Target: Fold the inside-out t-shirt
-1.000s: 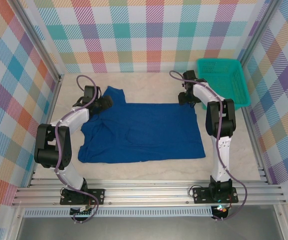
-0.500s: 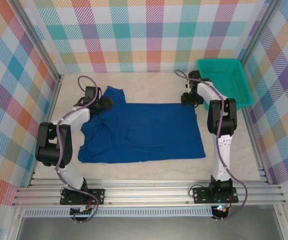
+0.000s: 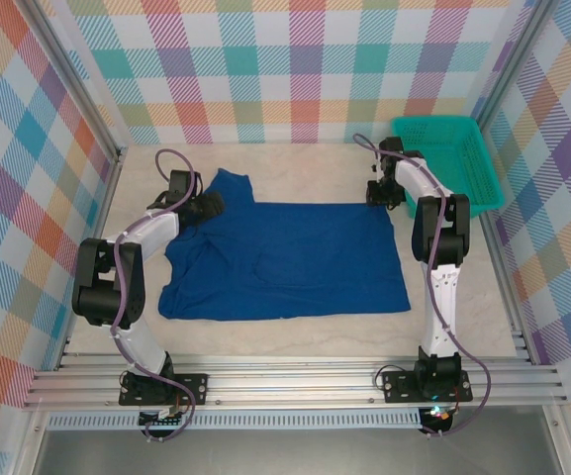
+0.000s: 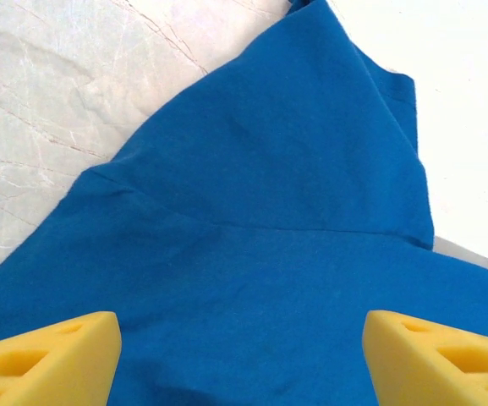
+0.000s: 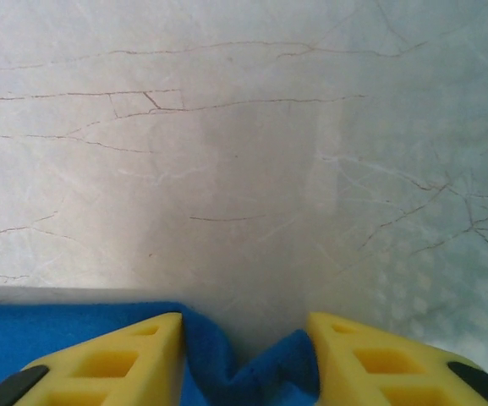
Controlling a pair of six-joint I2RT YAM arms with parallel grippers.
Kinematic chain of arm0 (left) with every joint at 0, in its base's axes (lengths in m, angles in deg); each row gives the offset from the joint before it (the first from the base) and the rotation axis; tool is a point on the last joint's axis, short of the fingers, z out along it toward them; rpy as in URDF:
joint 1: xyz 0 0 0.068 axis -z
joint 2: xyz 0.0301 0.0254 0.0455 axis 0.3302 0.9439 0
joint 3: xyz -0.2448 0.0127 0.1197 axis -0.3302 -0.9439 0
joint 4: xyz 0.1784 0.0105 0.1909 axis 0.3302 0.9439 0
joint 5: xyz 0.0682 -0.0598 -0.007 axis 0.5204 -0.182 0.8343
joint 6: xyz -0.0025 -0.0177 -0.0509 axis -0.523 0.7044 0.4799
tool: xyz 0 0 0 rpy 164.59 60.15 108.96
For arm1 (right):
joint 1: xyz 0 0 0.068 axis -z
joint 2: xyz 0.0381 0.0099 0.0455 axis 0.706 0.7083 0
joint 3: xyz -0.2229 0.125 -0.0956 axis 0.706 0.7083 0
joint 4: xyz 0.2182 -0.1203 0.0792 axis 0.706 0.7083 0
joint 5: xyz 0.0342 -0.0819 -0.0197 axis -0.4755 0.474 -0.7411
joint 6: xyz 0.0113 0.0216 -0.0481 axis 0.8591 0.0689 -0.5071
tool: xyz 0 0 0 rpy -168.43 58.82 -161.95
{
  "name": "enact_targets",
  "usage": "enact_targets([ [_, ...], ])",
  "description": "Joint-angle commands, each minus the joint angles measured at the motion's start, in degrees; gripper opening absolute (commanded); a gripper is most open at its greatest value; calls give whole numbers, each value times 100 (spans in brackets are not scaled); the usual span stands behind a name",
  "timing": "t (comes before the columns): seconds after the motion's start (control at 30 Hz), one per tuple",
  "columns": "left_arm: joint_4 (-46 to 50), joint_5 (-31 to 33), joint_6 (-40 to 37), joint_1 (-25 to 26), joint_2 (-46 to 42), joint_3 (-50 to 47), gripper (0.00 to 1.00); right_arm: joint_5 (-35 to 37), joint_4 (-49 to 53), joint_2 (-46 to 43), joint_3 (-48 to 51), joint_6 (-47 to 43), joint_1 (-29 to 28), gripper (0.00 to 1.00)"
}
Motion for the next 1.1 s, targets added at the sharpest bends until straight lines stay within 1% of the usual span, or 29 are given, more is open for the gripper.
enact_targets([
  [0.0, 76, 44, -114, -71, 67, 191, 75, -233, 98, 332, -141, 0, -13, 39],
  [0.1, 78, 50, -115, -65, 96, 221, 75, -251, 134, 373, -219, -23, -14, 40],
  [0.23, 102, 61, -181, -93, 302, 406, 75, -215, 167, 372, -298, -27, -13, 47],
  [0.3, 163, 38, -229, -118, 509, 634, 75, -203, 182, 377, -331, -37, -13, 50],
  [0.4, 453, -87, -325, -160, 1042, 1250, 75, -212, 189, 386, -376, -33, -19, 51],
  [0.6, 1452, -148, -634, -236, 2401, 3132, 74, -148, 188, 363, -387, -32, -12, 51],
  [0.77, 2313, -627, -780, -278, 3591, 4987, 74, -199, 179, 383, -402, -6, -19, 51],
  [0.97, 3133, -820, -1028, -281, 4773, 6892, 73, -200, 181, 381, -379, -25, -19, 51],
  [1.07, 3533, -997, -1086, -283, 5259, 7688, 69, -184, 169, 383, -358, -16, -21, 50],
])
